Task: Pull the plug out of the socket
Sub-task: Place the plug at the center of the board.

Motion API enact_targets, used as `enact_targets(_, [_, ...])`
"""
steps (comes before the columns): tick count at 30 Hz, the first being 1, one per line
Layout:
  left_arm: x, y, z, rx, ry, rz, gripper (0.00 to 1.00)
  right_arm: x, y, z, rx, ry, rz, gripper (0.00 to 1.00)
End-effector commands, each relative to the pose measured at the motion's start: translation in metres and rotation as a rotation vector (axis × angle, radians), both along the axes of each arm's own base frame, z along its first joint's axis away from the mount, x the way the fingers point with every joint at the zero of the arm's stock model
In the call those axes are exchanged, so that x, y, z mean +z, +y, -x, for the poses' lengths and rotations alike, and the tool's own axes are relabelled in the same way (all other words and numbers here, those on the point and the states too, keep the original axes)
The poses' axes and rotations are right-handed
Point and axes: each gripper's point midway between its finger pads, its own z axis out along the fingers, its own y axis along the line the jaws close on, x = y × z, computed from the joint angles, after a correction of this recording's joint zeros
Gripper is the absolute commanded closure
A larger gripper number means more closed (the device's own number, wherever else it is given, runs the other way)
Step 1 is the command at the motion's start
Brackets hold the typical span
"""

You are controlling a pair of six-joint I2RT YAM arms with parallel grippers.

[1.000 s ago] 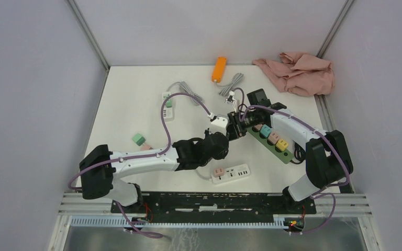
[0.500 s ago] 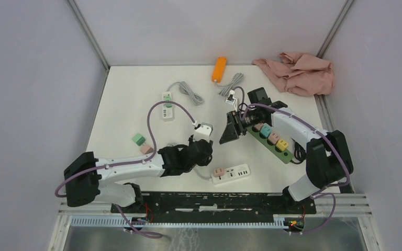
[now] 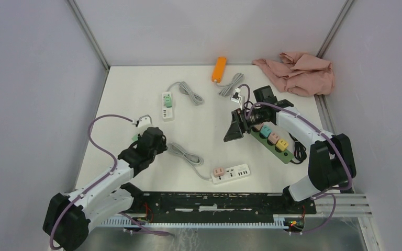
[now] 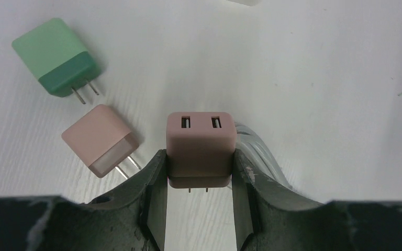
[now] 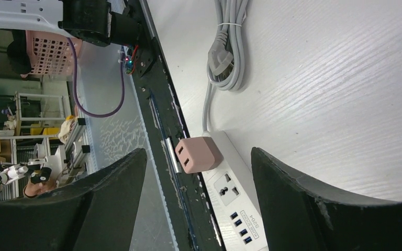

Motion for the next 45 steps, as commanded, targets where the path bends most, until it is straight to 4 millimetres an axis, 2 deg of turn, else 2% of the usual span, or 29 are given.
enact_targets(1, [0.002, 0.010, -0.010, 0.120, -0.036, 0.081, 0.97, 0.026, 0.000, -0.008, 0.012, -0.097, -0.046, 0.21])
enact_targets(4, [-0.002, 0.018, -0.009, 0.172, -0.030, 0.065, 0.95, 0.025, -0.001, -0.007, 0.013, -0.095, -0.047, 0.21])
enact_targets(7, [-0.006, 0.025, -0.007, 0.220, -0.024, 0.057, 0.89, 0.026, -0.001, -0.008, 0.012, -0.096, -0.048, 0.21])
enact_targets(15, [-0.012, 0.037, -0.001, 0.313, -0.016, 0.061, 0.61, 0.029, -0.002, -0.007, 0.014, -0.102, -0.057, 0.20])
enact_targets(22, [-0.004, 0.033, 0.000, 0.311, -0.020, 0.099, 0.39, 0.029, -0.003, -0.006, 0.021, -0.104, -0.061, 0.20])
enact_targets(28, [0.006, 0.031, 0.001, 0.299, -0.044, 0.132, 0.35, 0.029, -0.003, -0.005, 0.030, -0.108, -0.065, 0.20])
enact_targets(34, [0.029, 0.011, 0.003, 0.186, -0.069, 0.225, 0.35, 0.031, -0.007, 0.000, 0.070, -0.160, -0.059, 0.20])
enact_targets(40, [0.060, -0.031, 0.009, -0.070, -0.142, 0.367, 0.34, 0.037, -0.012, 0.009, 0.121, -0.271, -0.058, 0.20])
enact_targets(45, [0.083, -0.061, 0.018, -0.283, -0.223, 0.449, 0.29, 0.042, -0.015, 0.015, 0.154, -0.334, -0.069, 0.20])
